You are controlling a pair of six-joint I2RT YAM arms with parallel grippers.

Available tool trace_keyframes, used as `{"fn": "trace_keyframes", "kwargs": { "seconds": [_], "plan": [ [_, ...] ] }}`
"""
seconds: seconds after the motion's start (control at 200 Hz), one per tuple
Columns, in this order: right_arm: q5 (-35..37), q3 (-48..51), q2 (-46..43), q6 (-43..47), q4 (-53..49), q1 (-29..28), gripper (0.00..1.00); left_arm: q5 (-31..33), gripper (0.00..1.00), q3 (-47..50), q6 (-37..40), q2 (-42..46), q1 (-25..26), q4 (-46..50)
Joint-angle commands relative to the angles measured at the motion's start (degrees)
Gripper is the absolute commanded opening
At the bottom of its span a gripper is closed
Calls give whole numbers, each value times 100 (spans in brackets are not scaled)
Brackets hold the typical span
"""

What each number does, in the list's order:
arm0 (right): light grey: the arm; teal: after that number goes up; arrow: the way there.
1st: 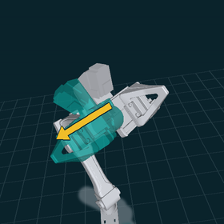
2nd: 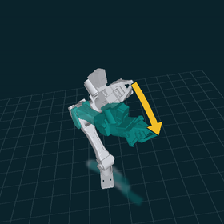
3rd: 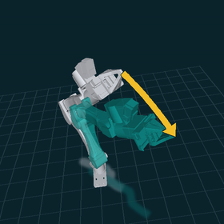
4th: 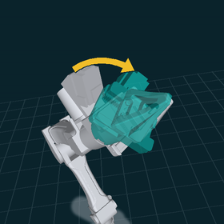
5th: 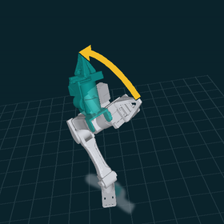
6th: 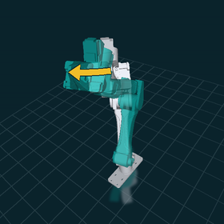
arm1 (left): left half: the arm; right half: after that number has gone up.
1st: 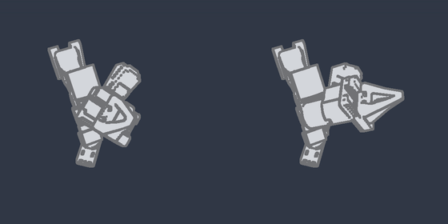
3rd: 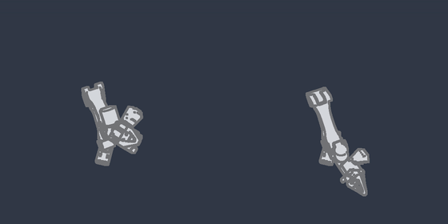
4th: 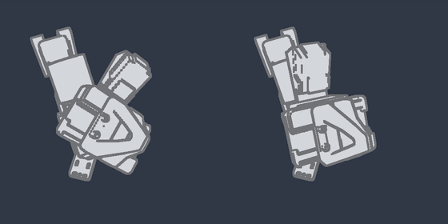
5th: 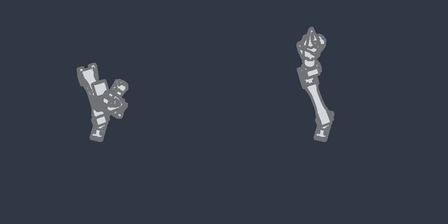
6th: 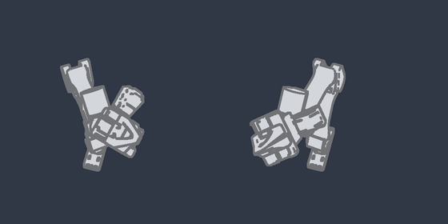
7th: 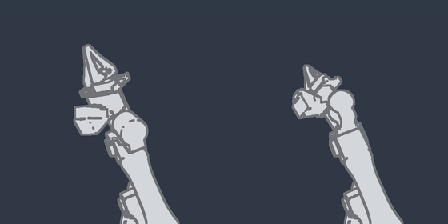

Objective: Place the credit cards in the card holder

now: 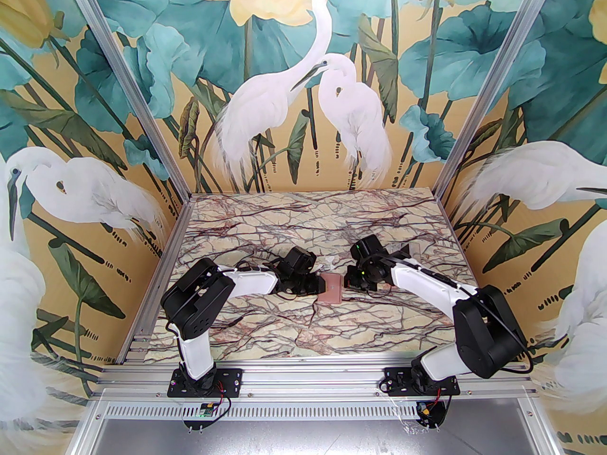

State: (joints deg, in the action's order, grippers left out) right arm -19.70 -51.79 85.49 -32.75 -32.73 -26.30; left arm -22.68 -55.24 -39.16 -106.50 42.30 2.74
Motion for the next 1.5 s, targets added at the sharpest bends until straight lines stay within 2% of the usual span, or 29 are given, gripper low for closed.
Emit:
{"fn": "trace_keyframes", "kwargs": {
  "seconds": [0.0,0.54,0.985,1.22,1.495],
  "plan": [
    [-186,-249,75,14,120,-78,0,150,32,113,105,-214,81,-63],
    [23,-882,1178,80,-17,-370,0,124,30,146,127,-221,81,-123],
    [369,-1231,1572,257,-439,-505,0,106,30,180,128,-203,77,-178],
    [743,-1257,1421,346,-690,-491,0,106,30,183,126,-212,79,-189],
    [1180,-1211,838,484,-1159,-336,0,106,30,196,134,-210,78,-195]
  ]
}}
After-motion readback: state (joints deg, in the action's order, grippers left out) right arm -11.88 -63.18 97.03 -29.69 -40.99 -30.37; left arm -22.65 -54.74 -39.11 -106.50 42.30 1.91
